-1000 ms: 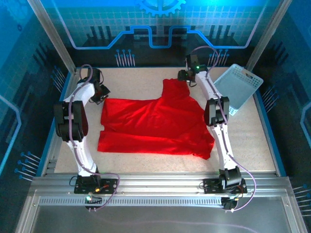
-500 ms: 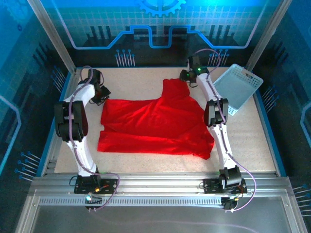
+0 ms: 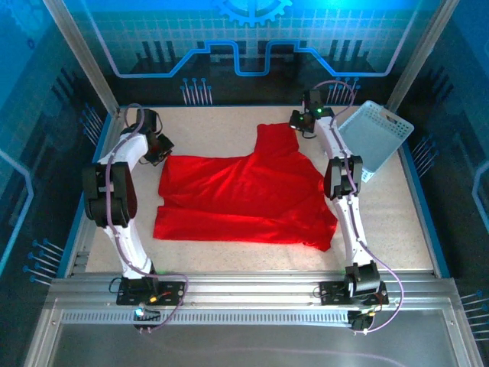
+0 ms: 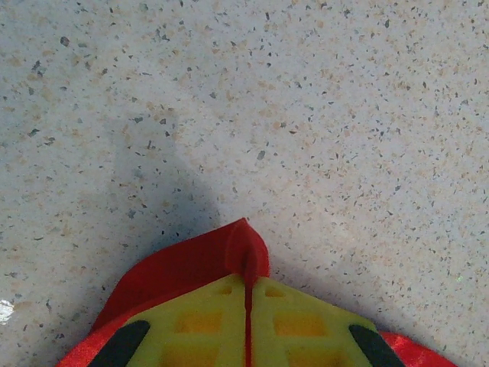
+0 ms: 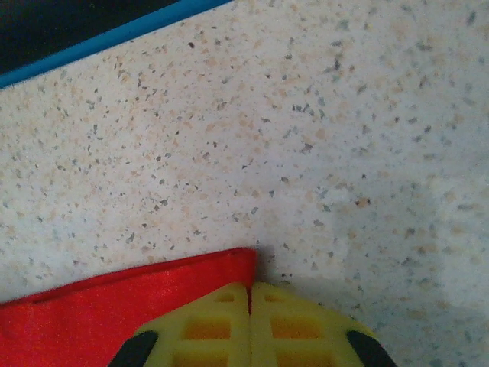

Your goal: Fold the inside-out t-shirt

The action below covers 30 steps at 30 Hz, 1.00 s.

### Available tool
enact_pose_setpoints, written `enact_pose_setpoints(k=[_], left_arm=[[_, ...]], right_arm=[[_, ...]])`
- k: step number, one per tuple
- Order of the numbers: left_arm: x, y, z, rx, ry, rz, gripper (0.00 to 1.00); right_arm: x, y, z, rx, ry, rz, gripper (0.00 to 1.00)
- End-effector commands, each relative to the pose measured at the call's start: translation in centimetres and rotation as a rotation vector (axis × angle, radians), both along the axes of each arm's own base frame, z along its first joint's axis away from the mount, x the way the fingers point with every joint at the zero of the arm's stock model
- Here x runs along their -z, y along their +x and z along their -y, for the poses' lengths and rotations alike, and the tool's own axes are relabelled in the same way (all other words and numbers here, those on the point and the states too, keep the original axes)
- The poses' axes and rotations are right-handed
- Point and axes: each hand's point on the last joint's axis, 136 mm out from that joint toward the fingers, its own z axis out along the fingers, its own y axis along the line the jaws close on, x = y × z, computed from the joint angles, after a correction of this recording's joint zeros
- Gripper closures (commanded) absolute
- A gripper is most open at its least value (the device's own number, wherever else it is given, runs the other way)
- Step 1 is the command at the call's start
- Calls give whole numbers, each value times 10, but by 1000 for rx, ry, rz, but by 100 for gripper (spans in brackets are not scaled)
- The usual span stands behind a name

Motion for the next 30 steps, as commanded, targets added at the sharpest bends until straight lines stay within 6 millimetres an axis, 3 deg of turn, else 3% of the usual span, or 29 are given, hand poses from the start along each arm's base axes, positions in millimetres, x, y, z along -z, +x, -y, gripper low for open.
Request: enact_pose_setpoints(k=[1,5,8,21,26,30], left_arm=[[-20,-4,-10,-30,-11,39,90],[-25,-4,-22,-60,-26,54,90],[-30,-4,-33,-81,-31,66,90],[-28,6,-38,-77,-80,58,90],[-44,6,-33,-59,-89,90,90],[-56,2,-30,-54,-91,104,89]], right_arm=[[-34,1,23,37,41,18,100],[-111,3,40,46,53,133,100],[-157,0,51,52,59,207,100],[-227,-19,24,-89,111,312,100],[-267,-42,10,-163,68,365,100],[-278,-68,2,-203,-17,358,100]])
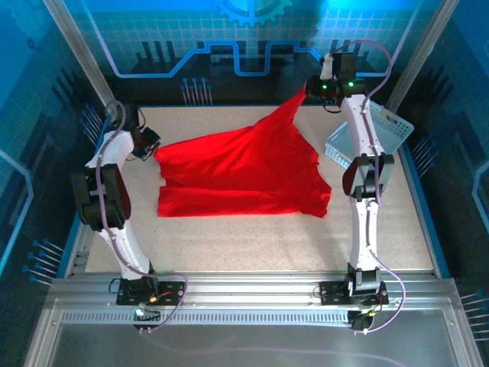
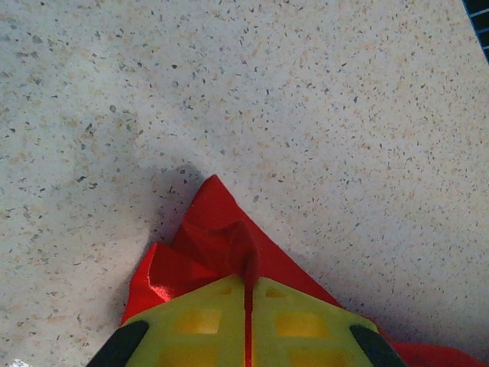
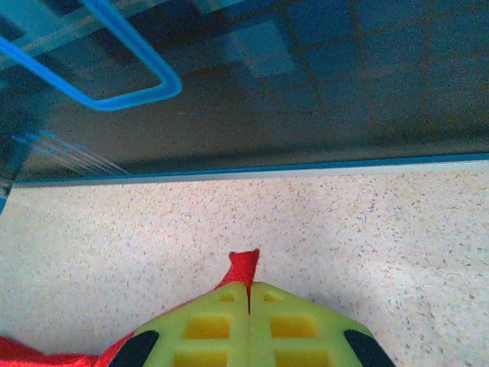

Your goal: Fold the inside-out t-shirt

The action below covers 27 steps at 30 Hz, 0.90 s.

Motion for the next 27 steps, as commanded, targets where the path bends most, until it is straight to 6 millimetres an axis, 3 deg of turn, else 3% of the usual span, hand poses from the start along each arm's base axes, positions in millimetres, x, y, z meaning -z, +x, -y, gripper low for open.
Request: enact_pose_setpoints(k=[1,9,12,16,23,27], left_arm=[[-29,-5,3,14,-4,35,89],[-26,-29,13,17,-14,25,89],[-24,-41,17,15,-17,27,88],[-17,-60,18,-7,-6,35,87],[11,-91,35,8,-41,15,87],[26,-115,38,-3,-29,-7,89]], right_arm=[[-54,-36,-14,-55,-98,89,100],[-20,-104,1,13,-135,48,100],[2,-127,-1,-2,-139,-5,100],[27,-160,10,58,-154,-55,100],[81,-226,35,193,-150,-197,100],[103,-260,46,237,-152,-244,100]])
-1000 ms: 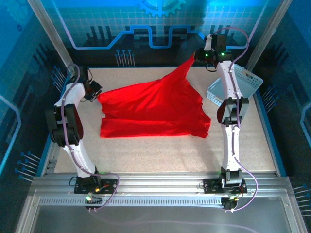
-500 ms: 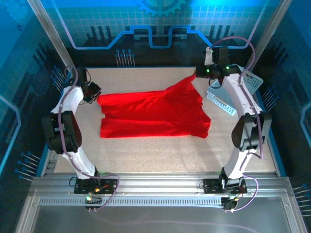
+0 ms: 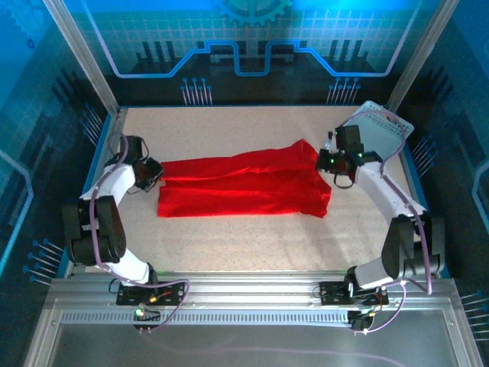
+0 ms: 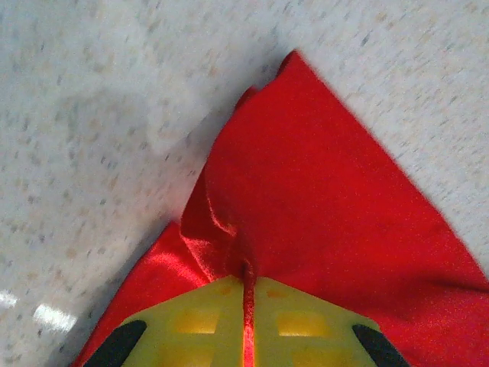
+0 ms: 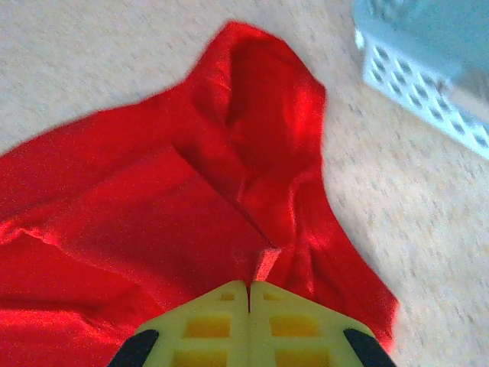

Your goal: Fold the inside-out t-shirt

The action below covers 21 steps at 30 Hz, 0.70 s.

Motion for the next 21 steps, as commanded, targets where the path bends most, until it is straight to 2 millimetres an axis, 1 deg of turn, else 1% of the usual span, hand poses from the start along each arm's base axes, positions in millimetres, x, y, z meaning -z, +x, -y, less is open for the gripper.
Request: enact_pose_setpoints(k=[1,4,6,9,14,16,17,19,21], left_arm=[[-2,-11,2,-15,7,37,90],[3,-23,-2,-29,41,25,91],[4,-27,-3,-32,54,28,91],[9,-29,-7,-43,71,17,91],[23,-32,-10,-55,83,-11,91],[28,-31,-13,-55,99,-24,88],[31,-30,-13,-47,100,-36,85],[36,-27,-10,-27,84,-56,83],[38,-29,-8,-25,68,-66,78]], right_arm=[[4,-23,12,80,-2,6,100],[5,-44,14,83,6,-1,100],[4,-54,13,81,10,5,100],[19,-72,11,86,13,-36,100],[55,-93,1,94,32,-133,100],[66,-100,-2,100,19,-158,100],[71,-102,-3,107,7,-172,100],[80,-105,0,126,-13,-203,100],[80,-104,4,140,-43,-216,86]])
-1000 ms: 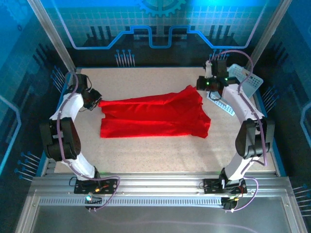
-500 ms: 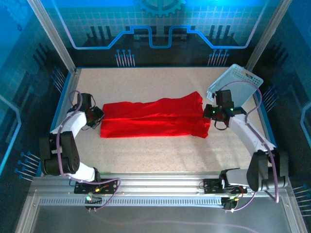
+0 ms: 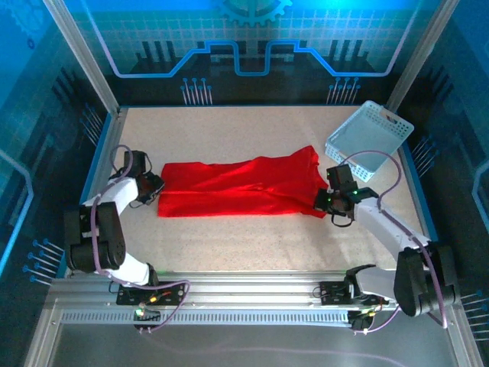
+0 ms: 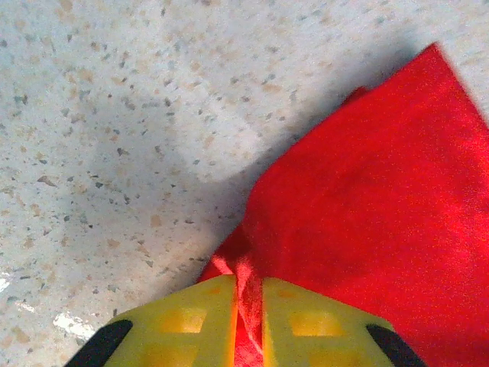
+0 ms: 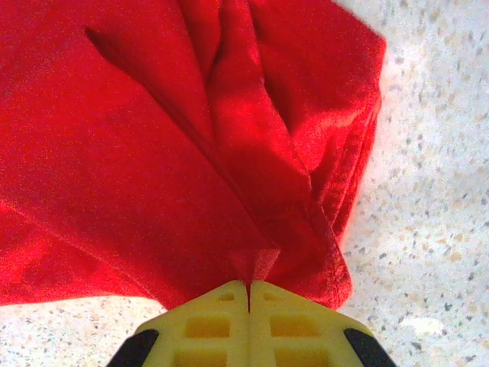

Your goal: Fold the inside-out t-shirt

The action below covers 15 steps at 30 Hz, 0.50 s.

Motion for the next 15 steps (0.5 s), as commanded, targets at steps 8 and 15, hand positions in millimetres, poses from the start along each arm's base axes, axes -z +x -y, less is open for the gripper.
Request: enact_pose_setpoints(k=[8,15], left_arm=[[-58,-8,-22,-35,143,42,44],[-96,30,51,185,98,171,36]], right_arm=[[-79,30,16,16,-149,165,38],[-86,72,-65,-214,-9,219,34]])
